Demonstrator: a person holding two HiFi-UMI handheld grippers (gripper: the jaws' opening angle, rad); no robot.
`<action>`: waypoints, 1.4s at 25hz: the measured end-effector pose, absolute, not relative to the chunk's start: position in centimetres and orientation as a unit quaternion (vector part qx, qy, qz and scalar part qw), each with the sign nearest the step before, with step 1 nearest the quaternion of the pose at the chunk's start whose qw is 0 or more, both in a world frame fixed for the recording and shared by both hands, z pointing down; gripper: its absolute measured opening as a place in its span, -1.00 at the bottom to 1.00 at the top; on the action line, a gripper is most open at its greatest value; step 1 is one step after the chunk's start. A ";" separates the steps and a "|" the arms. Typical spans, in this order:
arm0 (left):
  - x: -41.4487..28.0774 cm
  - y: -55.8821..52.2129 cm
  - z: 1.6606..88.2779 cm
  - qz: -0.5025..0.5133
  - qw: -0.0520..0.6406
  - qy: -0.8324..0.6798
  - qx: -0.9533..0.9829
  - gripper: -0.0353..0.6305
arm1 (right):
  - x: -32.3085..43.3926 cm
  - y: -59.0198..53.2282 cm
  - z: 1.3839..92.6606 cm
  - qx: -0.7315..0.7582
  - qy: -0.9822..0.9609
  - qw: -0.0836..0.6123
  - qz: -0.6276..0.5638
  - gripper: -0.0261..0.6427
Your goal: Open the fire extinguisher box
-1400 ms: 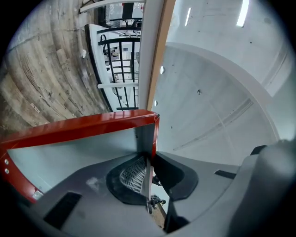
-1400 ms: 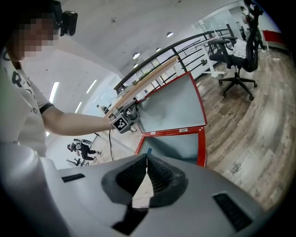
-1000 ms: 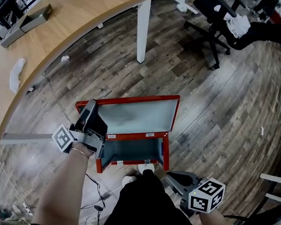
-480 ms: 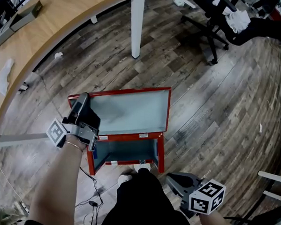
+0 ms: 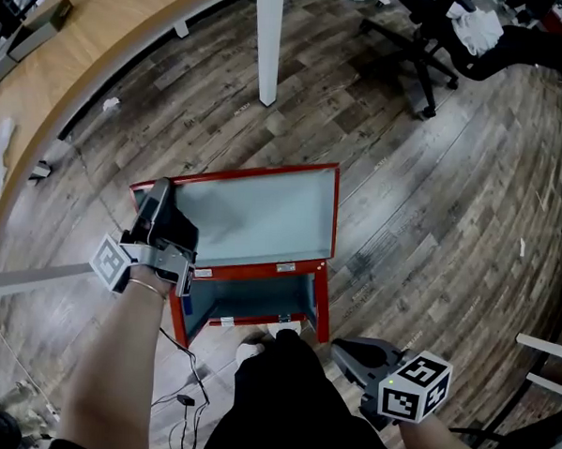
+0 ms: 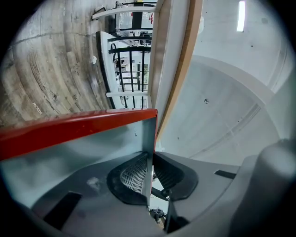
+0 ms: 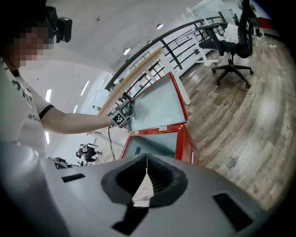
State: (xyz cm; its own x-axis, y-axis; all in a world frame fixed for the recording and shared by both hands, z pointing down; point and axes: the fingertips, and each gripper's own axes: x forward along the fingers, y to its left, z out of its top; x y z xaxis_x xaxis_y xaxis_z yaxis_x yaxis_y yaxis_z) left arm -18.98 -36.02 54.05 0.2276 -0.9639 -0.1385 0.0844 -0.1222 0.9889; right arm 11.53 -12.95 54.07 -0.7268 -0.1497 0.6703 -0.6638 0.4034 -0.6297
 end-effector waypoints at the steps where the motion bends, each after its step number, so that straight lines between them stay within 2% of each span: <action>1: -19.0 -36.0 54.1 -0.487 0.538 -0.386 0.570 -0.79 | 11.4 -13.0 54.1 0.255 -0.794 0.266 0.483 -0.89; 23: -21.1 -32.1 52.5 -0.536 0.527 -0.393 0.530 -0.79 | 9.8 -11.1 52.0 0.260 -0.807 0.257 0.464 -0.89; 28: -17.7 -30.1 48.5 -0.454 0.516 -0.355 0.634 -0.84 | 9.1 -9.9 50.9 0.267 -0.816 0.255 0.445 -0.89; 35: -13.0 -26.1 38.6 -0.341 0.462 -0.312 0.757 -0.87 | 6.9 -9.4 46.4 0.276 -0.839 0.247 0.399 -0.89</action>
State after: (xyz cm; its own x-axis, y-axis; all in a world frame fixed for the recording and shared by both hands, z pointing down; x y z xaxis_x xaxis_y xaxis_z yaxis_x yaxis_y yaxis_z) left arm -12.97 -26.12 38.63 0.5734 -0.7867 -0.2285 -0.1573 -0.3795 0.9117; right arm 6.94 -9.38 46.36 -0.7252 -0.2655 0.6353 -0.6604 0.5292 -0.5327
